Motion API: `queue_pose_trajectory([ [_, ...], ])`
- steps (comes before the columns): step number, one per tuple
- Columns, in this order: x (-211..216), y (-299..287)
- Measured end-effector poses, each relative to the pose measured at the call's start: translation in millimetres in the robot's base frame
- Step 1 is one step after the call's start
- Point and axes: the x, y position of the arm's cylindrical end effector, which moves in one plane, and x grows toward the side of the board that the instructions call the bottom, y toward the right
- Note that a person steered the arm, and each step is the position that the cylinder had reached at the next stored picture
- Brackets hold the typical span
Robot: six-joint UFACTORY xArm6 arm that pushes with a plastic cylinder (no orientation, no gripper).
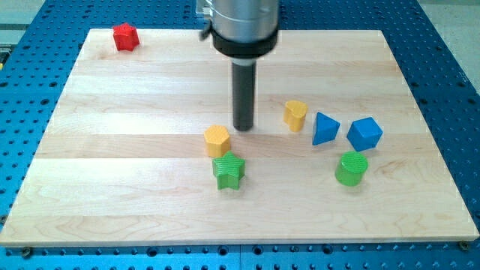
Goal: Put the heart parallel right of the red circle
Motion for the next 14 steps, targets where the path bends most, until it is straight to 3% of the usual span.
queue_pose_trajectory([
  [1,6,49],
  [3,-31,150],
  [4,-54,155],
  [6,-4,107],
  [7,-25,75],
  [9,-119,106],
  [10,-111,79],
  [12,-181,115],
  [13,-187,110],
  [14,-179,57],
])
